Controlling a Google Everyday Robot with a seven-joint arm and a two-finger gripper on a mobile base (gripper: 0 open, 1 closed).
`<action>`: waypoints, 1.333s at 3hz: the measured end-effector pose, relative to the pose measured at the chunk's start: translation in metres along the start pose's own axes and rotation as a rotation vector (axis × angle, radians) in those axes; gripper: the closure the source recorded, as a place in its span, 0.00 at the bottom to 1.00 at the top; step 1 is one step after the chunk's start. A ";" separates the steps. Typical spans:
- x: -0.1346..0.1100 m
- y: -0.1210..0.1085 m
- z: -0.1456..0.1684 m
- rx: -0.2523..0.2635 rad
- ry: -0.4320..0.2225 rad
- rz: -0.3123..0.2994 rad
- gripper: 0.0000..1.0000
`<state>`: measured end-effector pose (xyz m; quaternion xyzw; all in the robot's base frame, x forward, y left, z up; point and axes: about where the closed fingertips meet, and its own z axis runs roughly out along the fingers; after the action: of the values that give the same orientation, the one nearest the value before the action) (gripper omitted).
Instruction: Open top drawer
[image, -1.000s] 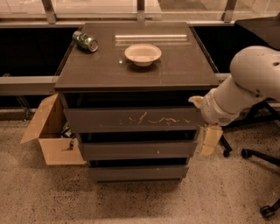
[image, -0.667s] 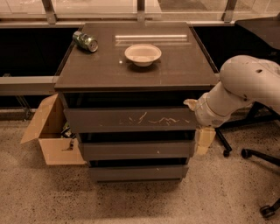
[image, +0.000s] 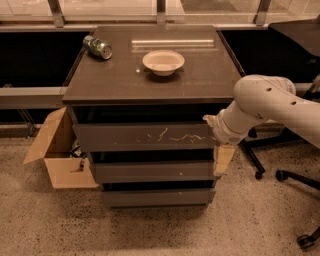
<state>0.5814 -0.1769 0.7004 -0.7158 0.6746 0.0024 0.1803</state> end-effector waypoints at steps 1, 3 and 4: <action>0.004 -0.017 0.017 0.004 0.006 0.004 0.00; 0.018 -0.044 0.050 -0.027 0.013 0.044 0.00; 0.020 -0.042 0.054 -0.034 0.012 0.047 0.19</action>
Offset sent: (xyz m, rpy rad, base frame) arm 0.0616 -0.0032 -0.0372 -0.0122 0.0220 -0.0303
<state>0.6364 -0.1809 0.6558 -0.7025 0.6923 0.0137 0.1642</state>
